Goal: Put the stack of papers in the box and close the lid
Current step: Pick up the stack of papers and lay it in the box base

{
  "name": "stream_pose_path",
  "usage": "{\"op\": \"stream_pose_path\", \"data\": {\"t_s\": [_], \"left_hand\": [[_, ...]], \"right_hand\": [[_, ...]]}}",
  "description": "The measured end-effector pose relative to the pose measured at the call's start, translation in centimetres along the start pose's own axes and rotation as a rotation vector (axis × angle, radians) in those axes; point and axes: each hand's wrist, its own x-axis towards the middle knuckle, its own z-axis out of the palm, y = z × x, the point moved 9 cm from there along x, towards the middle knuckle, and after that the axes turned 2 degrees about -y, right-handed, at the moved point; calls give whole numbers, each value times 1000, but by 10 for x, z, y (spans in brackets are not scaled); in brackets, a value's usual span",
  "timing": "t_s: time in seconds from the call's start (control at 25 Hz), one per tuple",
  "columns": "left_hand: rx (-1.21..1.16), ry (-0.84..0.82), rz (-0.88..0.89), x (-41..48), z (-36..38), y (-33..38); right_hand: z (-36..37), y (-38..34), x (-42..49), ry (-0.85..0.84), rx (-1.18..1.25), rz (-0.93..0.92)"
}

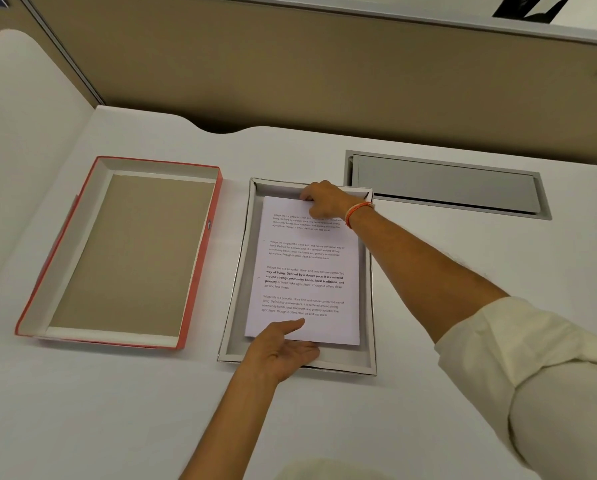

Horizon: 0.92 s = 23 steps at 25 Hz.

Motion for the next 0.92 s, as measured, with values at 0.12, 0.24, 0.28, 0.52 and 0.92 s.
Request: {"op": "stream_pose_path", "data": {"t_s": [0.12,0.24,0.28,0.52,0.92], "left_hand": [[18,16,0,1,-1,1],[25,19,5,2,-2,0],[27,18,5,3,-2,0],[65,-3,4,2,-1,-4],[262,-38,93,-26,10,-4]], "right_hand": [[1,-1,1,2,-12,5],[2,0,0,5,-5,4],[2,0,0,3,-6,3],[1,-2,-5,-3,-2,-3],[-9,-6,-23,7,66,-7]]}}
